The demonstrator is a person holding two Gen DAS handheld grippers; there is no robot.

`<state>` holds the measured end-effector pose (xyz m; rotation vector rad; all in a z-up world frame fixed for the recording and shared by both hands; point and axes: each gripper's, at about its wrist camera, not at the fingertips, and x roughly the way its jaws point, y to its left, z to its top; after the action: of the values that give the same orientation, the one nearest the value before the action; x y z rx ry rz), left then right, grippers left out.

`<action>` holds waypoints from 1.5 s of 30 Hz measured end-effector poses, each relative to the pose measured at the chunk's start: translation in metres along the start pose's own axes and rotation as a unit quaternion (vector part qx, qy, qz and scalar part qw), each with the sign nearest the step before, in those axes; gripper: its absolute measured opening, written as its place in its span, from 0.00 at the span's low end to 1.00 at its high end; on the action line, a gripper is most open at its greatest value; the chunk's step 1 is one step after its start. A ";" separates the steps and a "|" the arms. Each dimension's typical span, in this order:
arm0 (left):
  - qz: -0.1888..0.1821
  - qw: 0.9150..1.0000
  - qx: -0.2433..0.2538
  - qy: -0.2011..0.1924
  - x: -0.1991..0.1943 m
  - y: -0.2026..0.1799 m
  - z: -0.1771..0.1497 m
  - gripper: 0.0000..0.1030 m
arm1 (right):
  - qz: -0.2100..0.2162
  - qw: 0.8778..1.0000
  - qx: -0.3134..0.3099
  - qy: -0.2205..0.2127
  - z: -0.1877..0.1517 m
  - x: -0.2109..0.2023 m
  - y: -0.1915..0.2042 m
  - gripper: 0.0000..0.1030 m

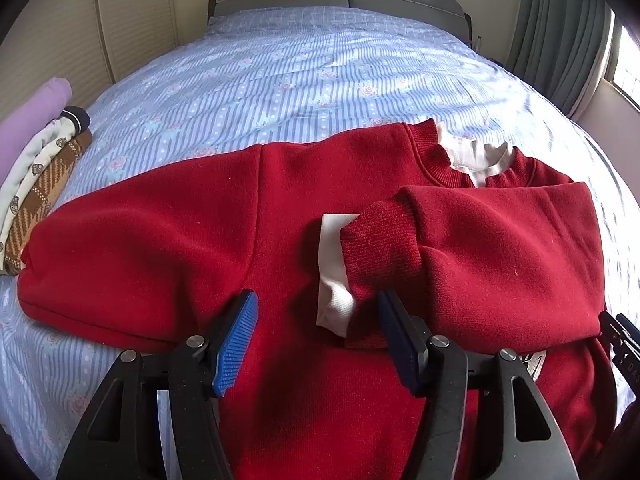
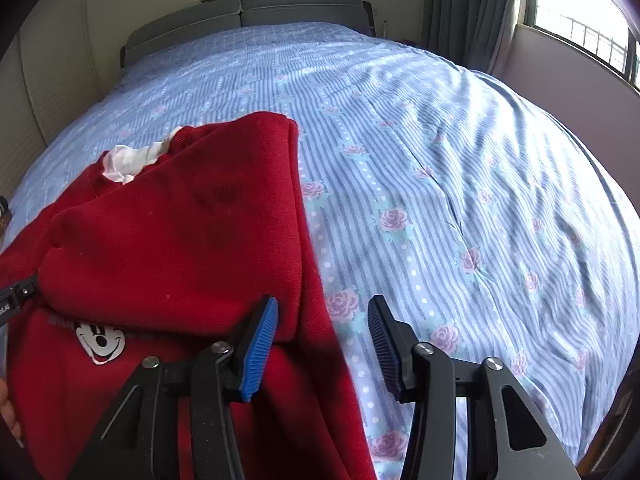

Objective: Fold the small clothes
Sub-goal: 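Lay the sleeve on the body and open the right gripper, then grasp the other sleeve cuff with the left gripper and lift it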

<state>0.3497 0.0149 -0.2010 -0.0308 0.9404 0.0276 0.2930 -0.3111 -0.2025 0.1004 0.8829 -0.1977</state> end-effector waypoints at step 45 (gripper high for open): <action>0.019 0.977 -0.202 -0.068 -0.052 0.322 -0.052 0.46 | 0.165 0.970 -0.151 -0.097 -0.039 -0.149 0.285 0.57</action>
<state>0.2653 0.3336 -0.1940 -0.3827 0.7863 0.2544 0.2320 -0.0061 -0.1106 -0.0569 0.6798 0.2366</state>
